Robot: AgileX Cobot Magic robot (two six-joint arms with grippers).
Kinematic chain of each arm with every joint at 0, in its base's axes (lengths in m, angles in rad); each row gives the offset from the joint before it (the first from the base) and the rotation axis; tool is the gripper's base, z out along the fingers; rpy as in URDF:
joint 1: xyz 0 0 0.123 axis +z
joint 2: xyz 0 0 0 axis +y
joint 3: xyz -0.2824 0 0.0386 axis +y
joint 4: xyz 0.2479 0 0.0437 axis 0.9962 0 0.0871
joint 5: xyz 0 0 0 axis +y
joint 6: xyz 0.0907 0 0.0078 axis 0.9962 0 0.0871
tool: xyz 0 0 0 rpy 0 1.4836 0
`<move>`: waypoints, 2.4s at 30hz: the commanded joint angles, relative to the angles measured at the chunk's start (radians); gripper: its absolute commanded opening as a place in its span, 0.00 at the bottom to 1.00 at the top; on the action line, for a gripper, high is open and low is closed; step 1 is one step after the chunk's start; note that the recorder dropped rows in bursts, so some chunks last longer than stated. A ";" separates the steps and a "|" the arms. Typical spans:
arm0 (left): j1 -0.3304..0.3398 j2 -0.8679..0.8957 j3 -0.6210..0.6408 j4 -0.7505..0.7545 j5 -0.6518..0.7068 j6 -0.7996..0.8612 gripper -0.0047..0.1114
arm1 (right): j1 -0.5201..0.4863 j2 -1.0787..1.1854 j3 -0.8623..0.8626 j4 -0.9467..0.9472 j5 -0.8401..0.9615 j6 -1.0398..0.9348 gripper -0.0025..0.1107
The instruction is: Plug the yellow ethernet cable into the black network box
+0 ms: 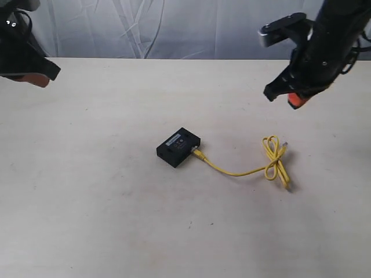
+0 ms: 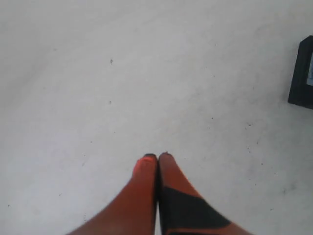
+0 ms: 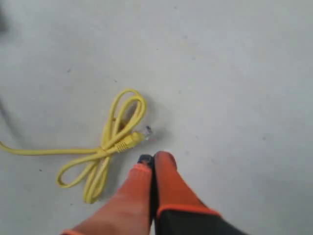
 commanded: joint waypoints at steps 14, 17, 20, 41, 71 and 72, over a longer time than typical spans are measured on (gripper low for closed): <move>0.001 -0.431 0.348 0.010 -0.361 -0.037 0.04 | -0.183 -0.472 0.346 0.018 -0.337 0.029 0.02; -0.004 -0.511 0.403 0.009 -0.401 -0.037 0.04 | -0.183 -0.533 0.381 0.035 -0.386 0.040 0.02; -0.004 -0.596 0.447 0.009 -0.438 -0.037 0.04 | -0.183 -0.598 0.426 0.043 -0.450 0.040 0.02; -0.004 -1.177 0.785 -0.014 -0.713 -0.041 0.04 | -0.183 -1.090 0.809 0.114 -0.855 0.044 0.02; -0.004 -1.424 0.822 -0.118 -0.669 -0.041 0.04 | -0.183 -1.477 1.006 0.131 -0.932 0.040 0.02; -0.004 -1.424 0.822 -0.118 -0.669 -0.041 0.04 | -0.183 -1.477 1.006 0.131 -0.932 0.040 0.02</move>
